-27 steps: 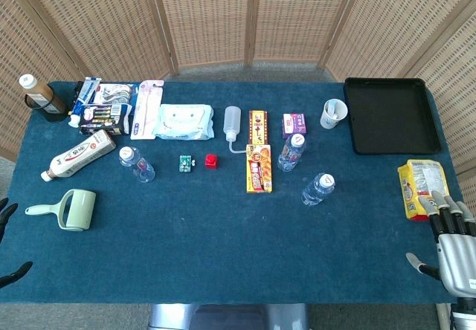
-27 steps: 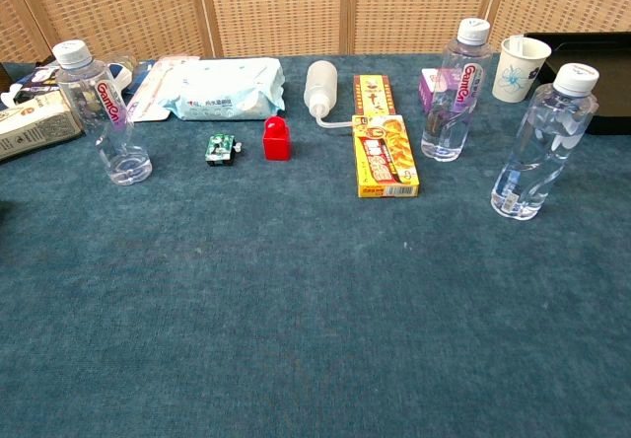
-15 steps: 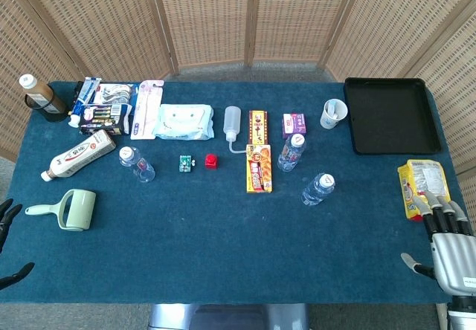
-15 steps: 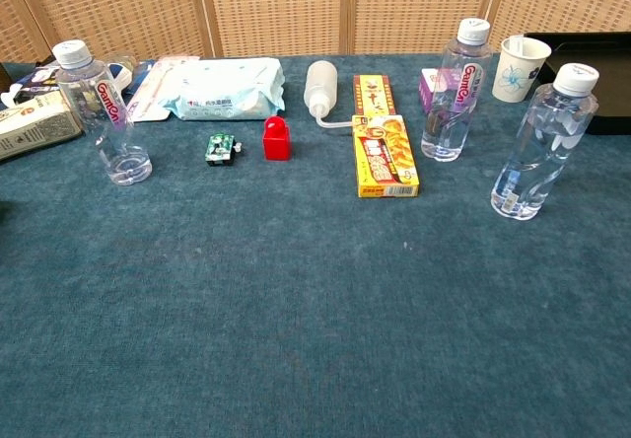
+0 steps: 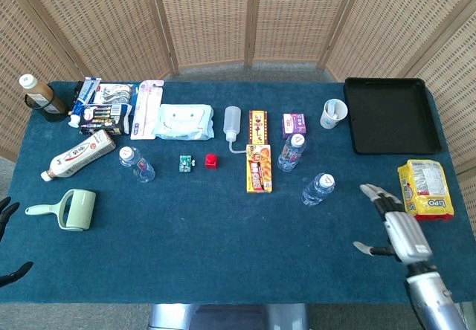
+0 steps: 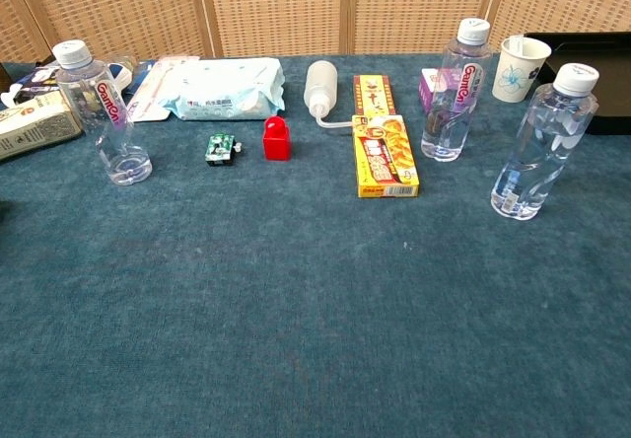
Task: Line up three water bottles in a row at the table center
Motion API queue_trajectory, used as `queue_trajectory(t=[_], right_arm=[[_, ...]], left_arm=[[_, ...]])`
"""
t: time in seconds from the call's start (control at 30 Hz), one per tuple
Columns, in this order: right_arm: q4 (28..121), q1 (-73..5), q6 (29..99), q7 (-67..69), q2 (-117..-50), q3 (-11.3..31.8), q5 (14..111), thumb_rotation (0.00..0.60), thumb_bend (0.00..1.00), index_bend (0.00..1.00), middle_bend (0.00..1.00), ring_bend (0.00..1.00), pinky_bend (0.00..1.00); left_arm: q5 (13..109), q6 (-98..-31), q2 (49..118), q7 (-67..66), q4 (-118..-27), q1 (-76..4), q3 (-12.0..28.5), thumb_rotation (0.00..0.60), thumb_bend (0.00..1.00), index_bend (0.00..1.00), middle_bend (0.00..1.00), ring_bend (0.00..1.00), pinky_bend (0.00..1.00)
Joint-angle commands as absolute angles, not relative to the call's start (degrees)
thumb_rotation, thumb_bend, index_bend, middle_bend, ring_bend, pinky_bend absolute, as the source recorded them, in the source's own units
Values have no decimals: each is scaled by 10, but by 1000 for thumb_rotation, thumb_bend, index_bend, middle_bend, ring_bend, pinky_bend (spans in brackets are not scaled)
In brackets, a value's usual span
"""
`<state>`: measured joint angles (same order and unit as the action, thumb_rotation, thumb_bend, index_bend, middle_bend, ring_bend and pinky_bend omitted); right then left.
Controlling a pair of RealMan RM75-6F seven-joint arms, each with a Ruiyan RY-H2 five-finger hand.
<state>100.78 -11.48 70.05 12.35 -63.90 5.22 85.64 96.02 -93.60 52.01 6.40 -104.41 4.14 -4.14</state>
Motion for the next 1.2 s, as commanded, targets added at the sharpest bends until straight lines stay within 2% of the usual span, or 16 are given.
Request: queue_trajectory(t=[0.03, 0.33, 0.7, 0.9, 1.03, 1.2], right_arm=[[938, -168, 646, 163, -703, 83, 816, 600, 0, 0, 95, 103, 138], [878, -214, 577, 217, -754, 109, 752, 600, 0, 0, 96, 105, 140], [838, -251, 522, 339, -782, 105, 780, 600, 0, 0, 142, 131, 141], [797, -270, 514, 358, -814, 106, 782, 600, 0, 21, 167, 151, 157], [766, -278, 510, 365, -835, 106, 778, 600, 0, 94, 225, 200, 188], [741, -277, 522, 373, -855, 107, 771, 600, 13, 309, 415, 310, 201]], left_arm=[[962, -936, 519, 69, -1040, 42, -43, 600, 16, 0, 0, 0, 0], [950, -938, 519, 72, -1040, 43, -38, 600, 16, 0, 0, 0, 0], [937, -931, 522, 61, -1045, 41, -33, 600, 16, 0, 0, 0, 0], [936, -927, 522, 61, -1046, 39, -33, 600, 16, 0, 0, 0, 0], [931, -925, 520, 66, -1046, 38, -31, 600, 16, 0, 0, 0, 0], [927, -921, 518, 74, -1046, 36, -30, 600, 17, 0, 0, 0, 0]])
